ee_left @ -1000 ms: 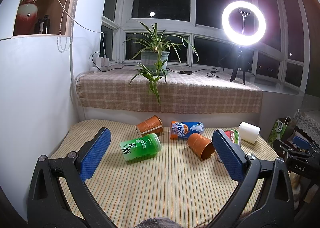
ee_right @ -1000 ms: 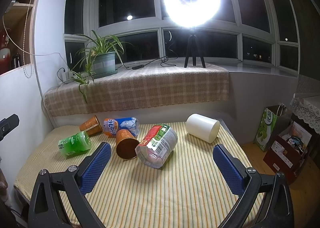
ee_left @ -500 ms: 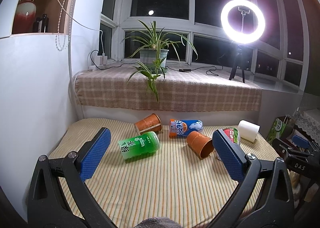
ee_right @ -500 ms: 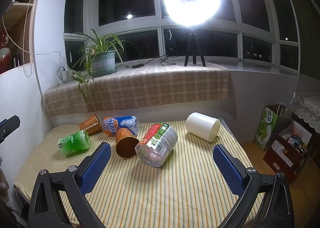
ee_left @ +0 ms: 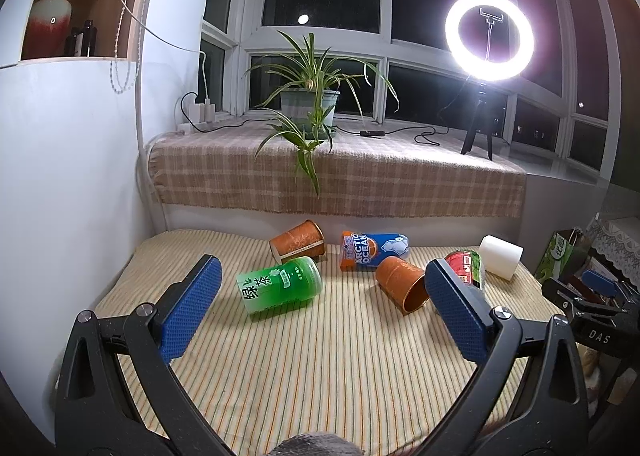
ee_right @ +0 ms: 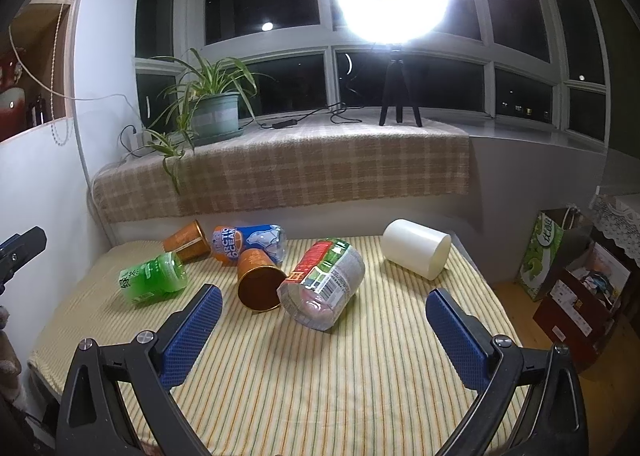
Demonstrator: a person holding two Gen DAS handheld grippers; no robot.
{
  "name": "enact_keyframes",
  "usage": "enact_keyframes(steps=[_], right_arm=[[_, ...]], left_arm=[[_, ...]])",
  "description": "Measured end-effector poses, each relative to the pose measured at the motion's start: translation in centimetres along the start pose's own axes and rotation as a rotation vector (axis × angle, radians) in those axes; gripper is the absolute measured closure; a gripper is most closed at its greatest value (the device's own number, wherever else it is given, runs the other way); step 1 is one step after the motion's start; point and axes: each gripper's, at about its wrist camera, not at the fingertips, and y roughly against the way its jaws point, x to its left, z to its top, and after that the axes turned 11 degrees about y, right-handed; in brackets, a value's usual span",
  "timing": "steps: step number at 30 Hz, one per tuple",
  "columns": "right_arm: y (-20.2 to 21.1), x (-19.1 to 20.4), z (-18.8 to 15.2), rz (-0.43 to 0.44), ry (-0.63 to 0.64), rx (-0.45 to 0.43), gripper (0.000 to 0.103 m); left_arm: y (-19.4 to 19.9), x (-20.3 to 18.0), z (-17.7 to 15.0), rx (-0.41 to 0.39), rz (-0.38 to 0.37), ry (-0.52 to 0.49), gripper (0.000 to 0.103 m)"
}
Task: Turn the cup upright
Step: 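Move the right gripper to the blue Arctic Ocean bottle and close on it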
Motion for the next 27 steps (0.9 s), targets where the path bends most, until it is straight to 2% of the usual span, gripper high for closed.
enact_keyframes(steps=[3, 7, 15, 19, 27], right_arm=[[-0.5, 0.4, 0.2, 0.018, 0.019, -0.001, 0.000], [-1.7, 1.0, 0.8, 0.086, 0.060, -0.008, 0.000], [-5.6, 2.3, 3.5, 0.301, 0.152, -0.003, 0.000], [-8.6, 3.8, 5.2, 0.345, 0.289, 0.058, 0.000], [-15.3, 7.4, 8.5, 0.463, 0.544, 0.240, 0.004]], left_arm=[[-0.4, 0.2, -0.1, 0.010, 0.001, 0.002, 0.000], [-1.1, 0.9, -0.3, 0.027, -0.006, 0.016, 0.000], [-2.2, 3.0, -1.0, 0.039, 0.012, 0.070, 0.000], [-2.5, 4.8, -1.3, 0.044, 0.036, 0.109, 0.000], [-3.5, 8.6, -2.4, 0.072, 0.125, 0.152, 0.000]])
